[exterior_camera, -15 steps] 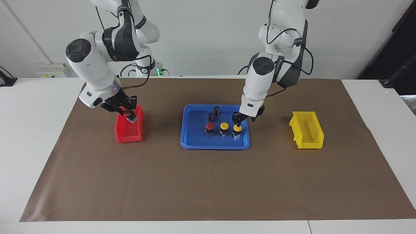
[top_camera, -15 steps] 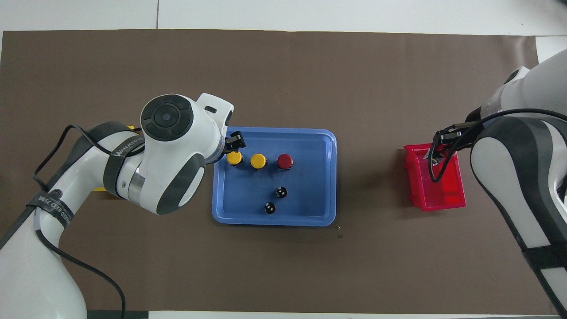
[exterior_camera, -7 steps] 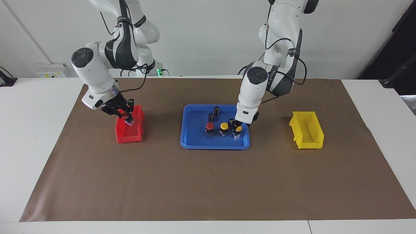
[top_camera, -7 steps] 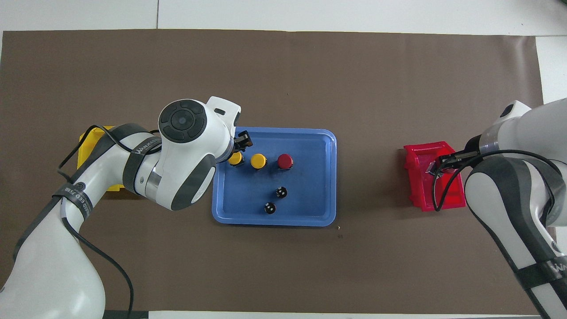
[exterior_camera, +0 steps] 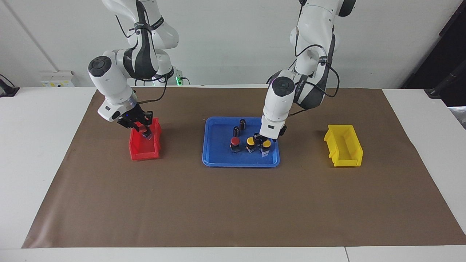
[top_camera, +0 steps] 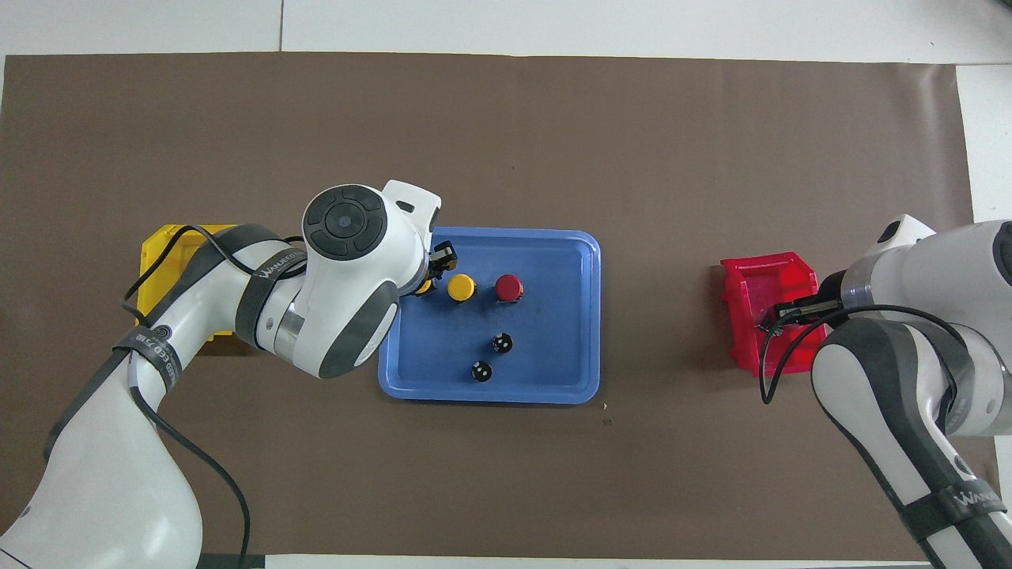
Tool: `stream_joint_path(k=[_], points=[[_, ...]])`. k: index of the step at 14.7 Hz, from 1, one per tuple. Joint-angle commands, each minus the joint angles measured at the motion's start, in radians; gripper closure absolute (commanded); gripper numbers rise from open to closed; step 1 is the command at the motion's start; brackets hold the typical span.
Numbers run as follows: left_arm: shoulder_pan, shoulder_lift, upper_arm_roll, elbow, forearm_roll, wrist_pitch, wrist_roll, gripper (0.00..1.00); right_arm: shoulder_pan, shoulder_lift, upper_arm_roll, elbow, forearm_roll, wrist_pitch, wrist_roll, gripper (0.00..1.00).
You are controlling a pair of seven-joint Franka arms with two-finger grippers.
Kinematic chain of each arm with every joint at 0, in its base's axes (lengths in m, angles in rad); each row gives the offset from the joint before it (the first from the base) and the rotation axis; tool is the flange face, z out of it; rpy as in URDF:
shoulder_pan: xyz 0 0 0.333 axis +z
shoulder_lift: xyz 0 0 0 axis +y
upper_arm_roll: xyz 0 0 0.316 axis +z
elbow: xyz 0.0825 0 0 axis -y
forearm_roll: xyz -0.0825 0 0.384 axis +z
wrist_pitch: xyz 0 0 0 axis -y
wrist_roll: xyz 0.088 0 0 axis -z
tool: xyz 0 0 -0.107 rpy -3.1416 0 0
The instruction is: Sort red and yellow buttons by color
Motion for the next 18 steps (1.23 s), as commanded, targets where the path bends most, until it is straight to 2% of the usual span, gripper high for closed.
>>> stream_joint_path(k=[1, 3, 6, 8, 11, 12, 15, 17, 18], points=[[-0.007, -0.01, 0.014, -0.013, -0.017, 0.003, -0.021, 0.98, -0.02, -0.047, 0.009, -0.084, 0.011, 0.07, -0.049, 0.78], [-0.001, -0.01, 0.017, 0.007, -0.076, -0.023, -0.025, 0.98, -0.043, -0.044, 0.011, -0.113, 0.011, 0.108, -0.076, 0.77], [0.045, -0.021, 0.022, 0.156, -0.081, -0.241, -0.013, 0.98, -0.034, -0.049, 0.011, -0.133, 0.011, 0.122, -0.061, 0.73], [0.106, -0.03, 0.017, 0.24, -0.083, -0.375, 0.037, 0.99, -0.034, -0.049, 0.011, -0.133, 0.011, 0.122, -0.056, 0.52], [0.213, -0.064, 0.034, 0.234, -0.055, -0.526, 0.411, 0.98, -0.036, -0.04, 0.011, -0.097, 0.01, 0.098, -0.065, 0.45], [0.261, -0.065, 0.037, 0.233, -0.008, -0.543, 0.52, 0.98, -0.036, -0.026, 0.011, -0.058, 0.008, 0.063, -0.067, 0.41], [0.408, -0.062, 0.037, 0.234, 0.045, -0.532, 0.805, 0.98, -0.008, 0.058, 0.019, 0.208, 0.0, -0.149, -0.029, 0.37], [0.465, -0.059, 0.037, 0.234, 0.068, -0.514, 0.899, 0.99, 0.093, 0.138, 0.02, 0.392, 0.0, -0.226, 0.128, 0.34], [0.491, -0.061, 0.037, 0.228, 0.068, -0.503, 0.931, 0.99, 0.172, 0.164, 0.019, 0.445, 0.002, -0.217, 0.236, 0.34]])
